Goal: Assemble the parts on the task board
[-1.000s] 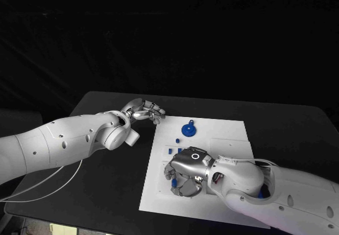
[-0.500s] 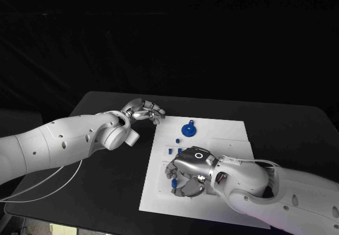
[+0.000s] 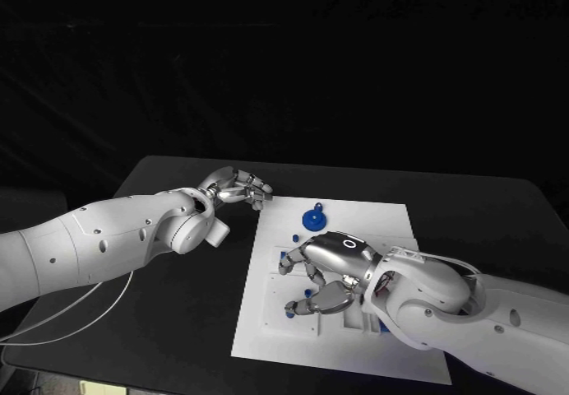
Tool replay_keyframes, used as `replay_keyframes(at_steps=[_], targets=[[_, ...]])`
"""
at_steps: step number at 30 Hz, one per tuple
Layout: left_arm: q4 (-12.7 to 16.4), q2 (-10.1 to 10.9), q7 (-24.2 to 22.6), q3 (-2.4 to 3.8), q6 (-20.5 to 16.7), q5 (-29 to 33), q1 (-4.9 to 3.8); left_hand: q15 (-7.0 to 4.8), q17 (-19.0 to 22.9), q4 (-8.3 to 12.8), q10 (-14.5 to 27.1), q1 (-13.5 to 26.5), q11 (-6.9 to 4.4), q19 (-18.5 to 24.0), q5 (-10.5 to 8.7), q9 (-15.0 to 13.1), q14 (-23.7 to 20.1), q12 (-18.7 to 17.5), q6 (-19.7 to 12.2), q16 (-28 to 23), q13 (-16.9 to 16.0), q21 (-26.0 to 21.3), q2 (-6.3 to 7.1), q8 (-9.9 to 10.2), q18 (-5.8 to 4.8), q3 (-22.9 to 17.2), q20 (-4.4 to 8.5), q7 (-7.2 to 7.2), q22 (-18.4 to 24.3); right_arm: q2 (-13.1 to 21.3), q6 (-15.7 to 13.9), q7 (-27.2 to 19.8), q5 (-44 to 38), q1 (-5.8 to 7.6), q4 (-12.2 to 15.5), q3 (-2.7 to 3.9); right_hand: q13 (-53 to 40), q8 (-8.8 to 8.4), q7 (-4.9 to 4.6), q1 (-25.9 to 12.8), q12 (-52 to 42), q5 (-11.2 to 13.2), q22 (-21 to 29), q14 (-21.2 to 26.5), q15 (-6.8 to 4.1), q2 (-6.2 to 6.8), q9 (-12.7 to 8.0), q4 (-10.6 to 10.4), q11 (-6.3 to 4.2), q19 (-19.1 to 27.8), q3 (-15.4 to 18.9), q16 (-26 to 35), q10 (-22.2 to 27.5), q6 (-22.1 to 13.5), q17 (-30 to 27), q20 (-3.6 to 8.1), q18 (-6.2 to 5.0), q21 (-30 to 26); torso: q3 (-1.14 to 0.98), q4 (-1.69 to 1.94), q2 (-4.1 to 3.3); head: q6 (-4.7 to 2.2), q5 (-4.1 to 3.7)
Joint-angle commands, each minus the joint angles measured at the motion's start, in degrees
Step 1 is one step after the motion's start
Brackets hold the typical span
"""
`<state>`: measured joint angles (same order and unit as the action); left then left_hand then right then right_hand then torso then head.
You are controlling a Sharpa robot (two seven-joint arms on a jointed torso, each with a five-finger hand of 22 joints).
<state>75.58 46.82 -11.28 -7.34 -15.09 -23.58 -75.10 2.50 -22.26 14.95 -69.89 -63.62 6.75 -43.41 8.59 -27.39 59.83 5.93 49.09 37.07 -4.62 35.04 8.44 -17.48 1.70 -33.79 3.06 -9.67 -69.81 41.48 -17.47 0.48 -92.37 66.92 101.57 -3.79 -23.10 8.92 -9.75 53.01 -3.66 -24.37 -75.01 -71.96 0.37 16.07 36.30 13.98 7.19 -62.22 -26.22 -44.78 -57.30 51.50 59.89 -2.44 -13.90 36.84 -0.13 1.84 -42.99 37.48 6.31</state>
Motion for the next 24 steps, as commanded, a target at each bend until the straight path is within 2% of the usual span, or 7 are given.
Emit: replay_keyframes(at_steps=[1,6,11,17,20,21,24], targets=[[-0.07,-0.08,-0.29,0.03,0.53,0.32,-0.04,0.29,-0.10,-0.30,0.22,0.42,-0.02,0.00,-0.28,0.06,0.06,-0.36,-0.32,-0.38,-0.09,-0.29,0.07,0.21,0.25,0.01,-0.15,0.01,-0.07,0.63,-1.40,-3.20,9.63,0.43,-0.30,0.34,0.83,-0.15,-0.07,0.01,-0.11,0.05,-1.17,0.01,0.29,0.56,-0.16,-0.57,0.05,0.31,-0.16,-0.51,0.11,-0.23,0.11,-0.03,-1.10,0.53,-0.02,0.03,0.00,-0.20,-0.25],[-0.02,-0.12,-0.30,0.03,0.51,0.32,-0.04,0.30,-0.13,-0.29,0.23,0.41,-0.02,0.01,-0.28,0.06,0.06,-0.37,-0.32,-0.40,-0.09,-0.30,0.08,0.21,0.25,0.00,-0.15,0.01,-0.09,1.75,-0.28,-3.62,23.31,1.27,-1.50,1.47,1.56,0.05,-0.40,1.49,-0.91,0.62,-1.24,-0.28,0.02,-1.26,-0.40,-0.56,-0.26,-0.13,-1.01,-1.52,-2.00,-0.11,0.23,0.26,-1.10,1.32,-0.01,0.02,-0.01,-0.53,-0.55],[0.04,-0.20,-0.36,0.03,0.44,0.32,-0.04,0.30,-0.15,-0.29,0.23,0.41,-0.02,0.01,-0.27,0.06,0.06,-0.37,-0.33,-0.42,-0.10,-0.30,0.08,0.21,0.25,0.00,-0.15,0.00,-0.10,3.89,4.26,-0.01,26.84,3.32,-4.14,1.84,0.63,0.89,0.02,3.37,-5.32,5.12,-1.10,0.03,-2.29,-5.51,-0.70,1.56,-2.75,0.38,-1.34,-2.06,-9.99,1.16,-0.29,0.26,-1.10,1.88,0.05,-0.01,0.06,-0.90,-1.26],[-0.08,-0.43,-0.42,0.02,0.17,0.37,-0.04,0.30,-0.18,-0.31,0.23,0.42,-0.01,0.01,-0.27,0.06,0.07,-0.38,-0.33,-0.44,-0.10,-0.31,0.08,0.20,0.25,0.00,-0.16,0.00,-0.11,6.47,8.56,4.07,32.14,4.44,-7.60,1.81,-7.02,2.73,1.53,3.37,-15.89,7.11,-0.80,0.89,-4.17,-6.56,0.25,2.47,-4.62,1.26,-0.55,-2.39,-12.40,3.08,-1.84,-0.43,-1.10,1.77,0.10,-0.21,0.27,-0.99,-2.62],[-0.12,-0.55,-0.47,0.01,0.20,0.47,-0.02,0.30,-0.21,-0.32,0.22,0.43,-0.01,0.01,-0.28,0.06,0.07,-0.38,-0.33,-0.46,-0.10,-0.31,0.09,0.20,0.25,0.01,-0.16,0.00,-0.13,8.22,10.00,6.39,36.05,4.86,-7.90,1.81,-21.20,4.98,2.67,1.92,-32.48,6.64,-1.05,0.23,-4.43,-6.66,3.46,2.06,-6.37,-0.83,1.62,-7.54,-5.09,4.13,-0.33,0.81,-1.10,3.98,0.19,-0.28,0.53,-1.01,-3.43],[-0.19,-0.60,-0.46,0.00,0.19,0.53,-0.01,0.30,-0.21,-0.32,0.22,0.44,-0.01,0.01,-0.28,0.06,0.07,-0.38,-0.33,-0.46,-0.10,-0.31,0.09,0.20,0.25,0.01,-0.16,0.00,-0.13,8.67,10.65,7.12,37.09,5.11,-8.04,1.80,-24.21,5.27,2.50,2.31,-36.20,6.49,-1.00,0.58,-5.17,-7.08,4.22,2.22,-6.10,-0.80,1.34,-8.61,-3.42,3.95,-0.03,1.15,-1.10,4.27,0.20,-0.39,0.75,-0.94,-3.63],[-0.33,-0.88,-0.49,-0.01,0.17,0.66,0.00,0.30,-0.24,-0.34,0.23,0.45,-0.01,0.00,-0.27,0.06,0.08,-0.39,-0.33,-0.48,-0.10,-0.32,0.08,0.20,0.25,0.02,-0.16,0.00,-0.14,10.50,12.96,10.18,38.70,5.89,-7.99,1.77,-28.94,4.93,2.89,2.13,-43.81,6.80,-1.33,-0.97,-5.85,-7.33,4.83,2.04,-6.50,-2.18,1.12,-12.56,-4.57,3.01,1.55,1.53,-1.10,6.00,0.24,-0.58,1.17,-0.81,-4.23]])
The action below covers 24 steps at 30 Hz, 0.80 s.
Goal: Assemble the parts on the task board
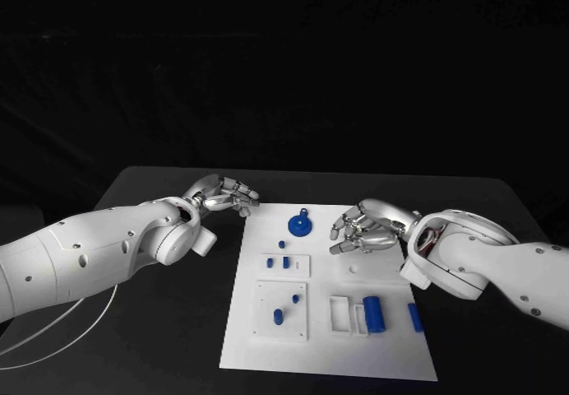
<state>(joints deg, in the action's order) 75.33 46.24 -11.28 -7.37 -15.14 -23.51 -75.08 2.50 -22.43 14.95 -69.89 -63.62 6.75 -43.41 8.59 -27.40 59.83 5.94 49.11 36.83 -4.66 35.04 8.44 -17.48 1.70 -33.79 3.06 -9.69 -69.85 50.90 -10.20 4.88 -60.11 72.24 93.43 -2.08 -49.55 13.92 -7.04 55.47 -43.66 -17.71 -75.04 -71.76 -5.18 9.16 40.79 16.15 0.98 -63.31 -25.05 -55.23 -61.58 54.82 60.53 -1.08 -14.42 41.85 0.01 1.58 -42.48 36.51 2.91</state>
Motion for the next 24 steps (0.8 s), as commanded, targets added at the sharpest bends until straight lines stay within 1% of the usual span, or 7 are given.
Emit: replay_keyframes(at_steps=[1,4,9,14,16,19,24], targets=[[-0.09,-0.40,-0.51,0.01,0.23,0.60,0.00,0.30,-0.08,-0.34,0.23,0.45,-0.01,0.00,-0.28,0.07,0.08,-0.39,-0.35,-0.23,-0.06,-0.32,0.08,0.20,0.25,0.02,-0.16,0.01,-0.10,1.81,7.31,6.75,6.52,0.79,0.26,0.05,-4.77,-0.08,0.39,-0.72,-7.37,0.17,-1.35,-1.78,-0.52,-0.55,0.56,-0.36,-0.55,-2.23,0.09,-3.94,-1.00,-0.32,1.81,0.67,-0.58,2.09,0.12,-0.35,0.79,0.19,-1.06],[-0.05,-0.47,-0.50,-0.02,0.27,0.60,0.03,0.30,-0.09,-0.35,0.22,0.46,-0.01,0.00,-0.28,0.07,0.08,-0.39,-0.35,-0.24,-0.06,-0.32,0.08,0.20,0.25,0.02,-0.16,0.01,-0.11,3.48,14.14,9.58,7.26,1.36,0.18,0.01,-8.90,-0.07,0.79,-2.59,-13.76,-0.02,-1.13,-3.34,-1.16,-1.07,1.05,-1.93,-1.17,-4.76,-0.07,-7.95,-1.95,-0.08,3.88,2.26,-0.58,4.19,0.13,-0.42,1.29,0.38,-1.48],[0.08,-0.42,-0.56,-0.15,0.32,0.74,0.19,0.30,-0.12,-0.36,0.22,0.47,-0.01,0.00,-0.28,0.07,0.09,-0.39,-0.35,-0.25,-0.06,-0.32,0.08,0.20,0.25,0.02,-0.17,0.01,-0.12,5.38,23.80,14.35,5.82,1.56,-0.06,-0.75,-10.94,-1.10,0.70,-4.59,-17.02,1.87,-1.06,-4.11,-1.26,-1.74,0.97,-3.41,-1.15,-6.16,-0.10,-9.69,-2.67,-1.58,4.72,3.47,-0.58,5.28,0.12,-0.48,2.12,0.49,-1.99],[0.15,-0.25,-0.54,-0.42,0.05,0.78,0.36,0.30,-0.15,-0.38,0.22,0.49,-0.01,0.00,-0.28,0.07,0.10,-0.40,-0.36,-0.28,-0.06,-0.33,0.09,0.19,0.25,0.03,-0.17,0.01,-0.14,6.87,23.43,17.63,4.48,2.11,0.52,-3.00,-11.51,-2.03,0.14,-4.65,-17.75,2.39,-1.02,-3.87,-0.70,-1.93,0.46,-3.01,-0.59,-6.04,-0.47,-10.14,-1.99,-2.55,4.98,3.78,-0.58,5.57,0.25,-0.70,2.88,1.09,-2.85],[0.13,-0.34,-0.58,-0.49,0.01,0.78,0.43,0.30,-0.17,-0.39,0.22,0.50,-0.01,0.00,-0.29,0.07,0.10,-0.40,-0.36,-0.29,-0.06,-0.33,0.10,0.19,0.25,0.04,-0.17,0.01,-0.15,7.58,21.54,20.36,4.48,2.11,1.22,-3.51,-11.64,-2.15,0.11,-5.55,-18.00,2.14,-1.00,-3.84,-0.66,-1.81,0.36,-3.49,-0.54,-6.04,-0.34,-10.33,-1.89,-2.47,5.07,3.79,-0.58,5.70,0.34,-0.86,3.29,1.44,-3.27],[0.28,-0.22,-0.52,-0.83,0.05,1.07,0.44,0.30,-0.19,-0.38,0.22,0.49,-0.01,0.00,-0.29,0.07,0.11,-0.40,-0.36,-0.30,-0.07,-0.34,0.10,0.19,0.26,0.04,-0.17,0.01,-0.16,8.41,19.30,23.08,5.11,2.11,2.13,-4.29,-11.79,-2.21,0.14,-8.44,-18.36,-1.17,-1.00,-3.76,-0.67,-0.94,0.30,-4.18,-0.57,-5.96,1.29,-10.62,-1.82,-2.19,5.22,3.81,-0.58,5.91,0.45,-0.95,3.78,1.76,-3.53],[0.48,-0.26,-0.57,-1.48,0.13,1.24,0.47,0.30,-0.22,-0.39,0.22,0.50,-0.01,-0.01,-0.29,0.07,0.12,-0.41,-0.36,-0.32,-0.07,-0.34,0.11,0.19,0.26,0.04,-0.17,0.01,-0.17,8.99,17.80,26.04,4.97,2.10,3.75,-5.47,-11.92,-2.05,0.55,-11.26,-18.88,-2.74,-0.95,-3.83,-1.07,-2.27,0.38,-3.83,-0.98,-5.95,3.62,-11.02,-2.11,-1.38,5.39,4.32,-0.58,6.24,0.56,-1.16,4.56,2.23,-3.34]])
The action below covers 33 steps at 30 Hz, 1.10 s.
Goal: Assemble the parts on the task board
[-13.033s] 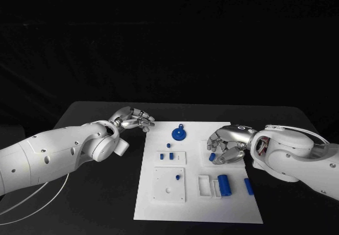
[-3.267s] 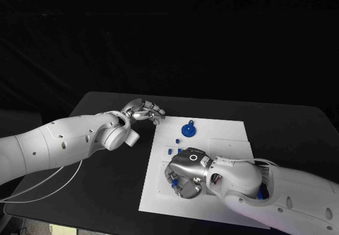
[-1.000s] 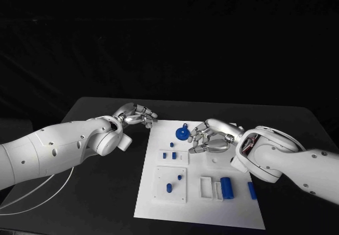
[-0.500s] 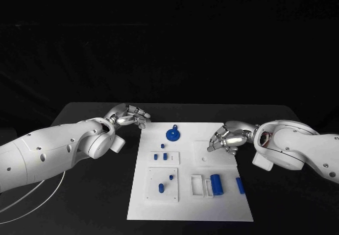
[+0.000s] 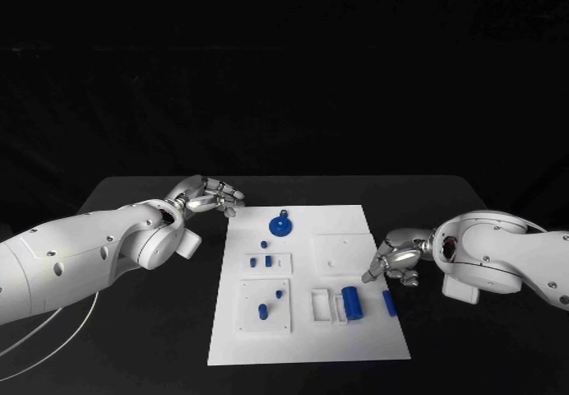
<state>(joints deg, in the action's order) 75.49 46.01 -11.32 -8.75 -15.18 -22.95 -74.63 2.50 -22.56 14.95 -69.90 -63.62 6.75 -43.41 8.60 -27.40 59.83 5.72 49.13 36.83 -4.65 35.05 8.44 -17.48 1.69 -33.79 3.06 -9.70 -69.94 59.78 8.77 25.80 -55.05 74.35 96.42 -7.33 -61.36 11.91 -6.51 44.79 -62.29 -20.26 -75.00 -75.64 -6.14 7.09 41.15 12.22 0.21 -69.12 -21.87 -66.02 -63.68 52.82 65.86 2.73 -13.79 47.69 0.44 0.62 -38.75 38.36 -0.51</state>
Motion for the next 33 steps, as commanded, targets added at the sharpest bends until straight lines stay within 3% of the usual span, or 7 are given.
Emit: replay_keyframes(at_steps=[1,3,6,12,21,31,33], targets=[[0.46,0.01,-0.50,-0.26,0.19,0.69,0.02,0.30,-0.10,-0.39,0.22,0.51,-0.01,-0.01,-0.30,0.07,0.12,-0.19,-0.38,-0.32,-0.08,-0.34,0.12,0.19,0.26,0.05,-0.17,0.03,-0.08,0.09,-1.11,5.58,-0.35,0.00,1.11,-0.44,-0.13,-0.03,0.11,-0.86,-0.35,-0.14,-0.98,0.03,-0.18,-0.41,0.03,0.17,-0.29,-0.17,0.64,-0.27,-0.10,0.74,0.08,0.59,-1.21,0.44,0.15,-0.25,1.08,0.61,0.10],[0.80,0.16,-0.53,-0.61,0.21,0.78,0.09,0.30,-0.12,-0.41,0.22,0.52,0.00,-0.01,-0.30,0.07,0.12,-0.19,-0.38,-0.34,-0.08,-0.35,0.11,0.19,0.26,0.05,-0.17,0.03,-0.09,-0.12,-1.46,6.29,-0.66,0.00,1.76,-1.19,-0.16,0.04,0.28,-1.56,-0.53,0.23,-0.95,-0.04,-0.35,-0.70,0.06,0.32,-0.46,-0.25,1.10,-0.43,-0.26,1.08,0.14,0.77,-1.21,0.56,0.26,-0.24,1.74,1.35,0.12],[1.21,0.43,-0.44,-0.88,0.20,1.01,0.12,0.30,-0.15,-0.43,0.22,0.55,0.00,-0.01,-0.31,0.07,0.13,-0.19,-0.38,-0.35,-0.08,-0.35,0.12,0.18,0.26,0.06,-0.17,0.02,-0.10,-0.38,-2.11,6.92,-1.48,-0.01,2.94,-1.95,-0.19,0.13,0.48,-2.60,-0.71,1.95,-0.89,-0.06,-0.53,-0.79,0.10,0.20,-0.67,-0.30,1.53,-0.58,-0.44,1.56,0.20,0.97,-1.21,0.66,0.38,-0.23,2.20,1.68,0.09],[1.82,0.61,-0.47,-0.95,-0.12,1.04,0.12,0.30,-0.21,-0.46,0.23,0.59,0.00,-0.02,-0.32,0.07,0.14,-0.21,-0.39,-0.39,-0.09,-0.36,0.14,0.18,0.26,0.08,-0.17,0.02,-0.13,-1.56,-3.40,7.63,-2.50,-0.07,4.19,-3.42,-0.16,-0.20,0.74,-4.70,-0.83,13.13,-0.65,0.06,-0.95,0.89,-0.07,-1.09,-0.96,-0.17,0.77,-0.78,-0.55,1.88,0.30,1.65,-1.21,0.53,0.76,-0.33,2.74,2.50,0.13],[3.09,1.06,-0.34,-0.96,-0.48,1.04,0.11,0.31,-0.46,-0.66,0.28,0.81,0.03,-0.05,-0.56,0.12,0.18,-0.27,-0.59,-0.56,-0.09,-0.40,0.40,0.27,0.27,0.18,-0.18,-0.06,-0.24,-2.87,-3.75,7.92,-3.79,-0.40,3.80,-4.70,-0.07,-0.83,0.58,-4.89,-0.70,14.70,-0.60,0.18,-0.68,1.76,-0.45,-1.83,-0.79,-0.03,-0.53,-0.72,-0.39,1.40,0.25,1.66,-1.21,0.46,1.18,-0.23,2.87,3.03,-0.12],[3.43,1.04,-0.31,-0.97,-0.23,1.04,0.11,0.30,-0.60,-0.78,0.28,0.80,0.03,-0.05,-0.62,0.13,0.19,-0.30,-0.62,-0.66,-0.10,-0.44,0.37,0.28,0.28,0.12,-0.17,-0.07,-0.30,-4.92,-3.71,7.98,-4.38,-1.48,2.21,-5.00,-0.06,-0.89,0.61,-5.53,-0.73,13.88,-0.67,0.18,-0.68,1.21,-0.59,-2.73,-0.80,0.04,-1.30,-0.80,-0.40,1.80,0.27,1.61,-1.21,0.55,0.98,-0.19,2.45,3.49,-0.55],[3.47,1.09,-0.31,-0.97,-0.19,1.04,0.11,0.30,-0.61,-0.79,0.28,0.80,0.03,-0.05,-0.61,0.13,0.19,-0.30,-0.63,-0.68,-0.10,-0.45,0.36,0.28,0.29,0.11,-0.17,-0.07,-0.31,-5.60,-3.95,7.96,-4.45,-2.03,1.66,-5.02,-0.07,-0.87,0.62,-5.57,-0.74,13.76,-0.69,0.18,-0.69,1.11,-0.60,-2.77,-0.81,0.04,-1.34,-0.81,-0.40,1.88,0.28,1.60,-1.21,0.58,1.17,0.13,1.98,3.12,-0.81]])
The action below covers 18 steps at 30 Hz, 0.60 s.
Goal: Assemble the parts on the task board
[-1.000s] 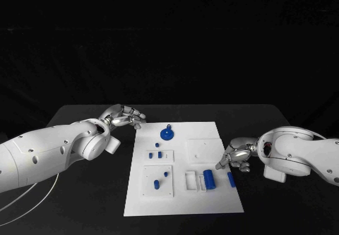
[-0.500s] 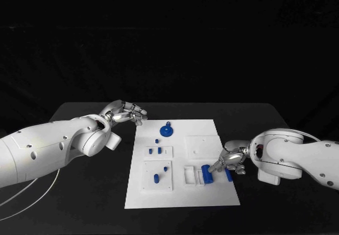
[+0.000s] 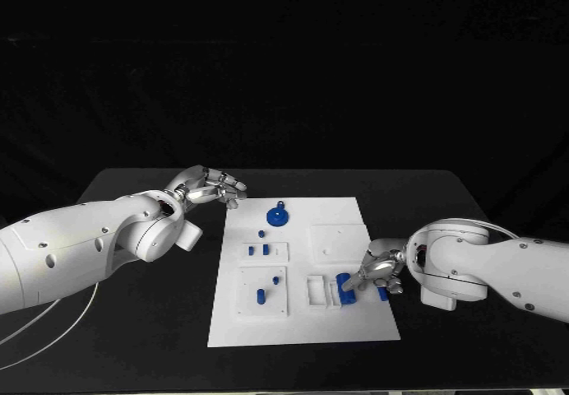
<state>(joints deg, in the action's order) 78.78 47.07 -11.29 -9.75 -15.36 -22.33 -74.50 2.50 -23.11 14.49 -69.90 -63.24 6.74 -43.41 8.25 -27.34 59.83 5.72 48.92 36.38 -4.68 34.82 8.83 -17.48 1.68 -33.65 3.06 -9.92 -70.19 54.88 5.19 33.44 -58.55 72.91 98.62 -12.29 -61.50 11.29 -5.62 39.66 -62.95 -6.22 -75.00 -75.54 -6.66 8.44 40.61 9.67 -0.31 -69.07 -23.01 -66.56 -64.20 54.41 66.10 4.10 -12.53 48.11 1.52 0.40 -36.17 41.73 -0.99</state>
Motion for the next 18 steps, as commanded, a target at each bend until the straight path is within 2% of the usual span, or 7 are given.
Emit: replay_keyframes(at_steps=[1,4,11,14,18], targets=[[0.23,0.12,-0.35,0.02,-0.01,0.42,-0.01,0.30,-0.08,-0.34,0.29,0.42,0.03,-0.05,-0.27,0.07,0.19,-0.30,-0.42,-0.24,-0.06,-0.22,-0.03,0.27,0.30,-0.03,-0.17,0.15,-0.06,-1.02,-0.59,0.30,-0.99,-0.98,-0.80,-0.07,0.07,-0.25,-0.27,-0.43,-0.09,-0.39,-0.71,0.07,-0.17,-0.27,-0.07,-0.22,-0.29,0.00,-0.23,-0.27,0.13,0.31,0.04,0.23,-2.47,0.18,0.05,0.34,-0.63,-0.23,-0.25],[0.30,0.26,-0.34,0.02,0.02,0.42,-0.01,0.30,-0.10,-0.37,0.29,0.42,0.03,-0.05,-0.26,0.07,0.19,-0.30,-0.43,-0.26,-0.06,-0.23,-0.03,0.27,0.29,-0.03,-0.17,0.15,-0.08,-1.59,-1.20,0.12,-1.01,-1.97,-1.09,-0.07,0.07,-0.26,-0.26,-0.48,-0.11,-0.61,-0.73,0.08,-0.18,-0.34,-0.09,-0.24,-0.30,0.02,-0.26,-0.29,0.12,0.36,0.05,0.22,-2.47,0.22,-0.01,0.35,-0.71,-0.13,-0.01],[0.37,0.47,-0.29,0.02,0.07,0.42,-0.01,0.31,-0.15,-0.41,0.29,0.44,0.04,-0.05,-0.26,0.07,0.19,-0.31,-0.43,-0.30,-0.07,-0.25,-0.04,0.27,0.29,-0.04,-0.17,0.15,-0.10,-2.94,-1.48,-0.41,-2.18,-2.70,-1.91,-0.06,0.05,-0.33,-0.25,-0.68,-0.15,-1.40,-0.79,0.08,-0.19,-0.91,-0.15,-0.31,-0.32,0.05,-0.34,-0.33,0.11,0.44,0.06,0.18,-2.47,0.33,-0.08,0.23,-0.79,0.01,0.31],[0.32,0.53,-0.26,0.02,0.02,0.42,-0.01,0.31,-0.17,-0.42,0.29,0.44,0.04,-0.05,-0.26,0.07,0.19,-0.32,-0.43,-0.31,-0.07,-0.25,-0.04,0.27,0.29,-0.04,-0.17,0.15,-0.10,-3.15,-1.40,-0.41,-2.18,-2.73,-2.08,-0.06,0.05,-0.38,-0.26,-0.87,-0.17,-3.48,-0.87,0.10,-0.17,-1.77,-0.20,-0.17,-0.30,0.14,-0.31,-0.38,0.13,0.57,0.06,0.08,-2.47,0.48,-0.06,0.27,-0.84,0.15,0.28],[0.15,0.48,-0.23,0.01,0.07,0.42,-0.01,0.31,-0.21,-0.46,0.30,0.48,0.04,-0.04,-0.27,0.07,0.19,-0.33,-0.44,-0.36,-0.07,-0.27,0.00,0.27,0.29,-0.03,-0.18,0.14,-0.12,-3.20,-0.92,-0.24,-2.18,-2.77,-2.15,-0.06,0.04,-0.45,-0.27,-1.15,-0.24,-5.75,-0.94,0.08,-0.14,-3.65,-0.25,0.08,-0.26,0.20,-0.13,-0.45,0.11,0.69,0.05,-0.07,-2.47,0.73,-0.05,0.25,-0.85,0.20,0.19]])
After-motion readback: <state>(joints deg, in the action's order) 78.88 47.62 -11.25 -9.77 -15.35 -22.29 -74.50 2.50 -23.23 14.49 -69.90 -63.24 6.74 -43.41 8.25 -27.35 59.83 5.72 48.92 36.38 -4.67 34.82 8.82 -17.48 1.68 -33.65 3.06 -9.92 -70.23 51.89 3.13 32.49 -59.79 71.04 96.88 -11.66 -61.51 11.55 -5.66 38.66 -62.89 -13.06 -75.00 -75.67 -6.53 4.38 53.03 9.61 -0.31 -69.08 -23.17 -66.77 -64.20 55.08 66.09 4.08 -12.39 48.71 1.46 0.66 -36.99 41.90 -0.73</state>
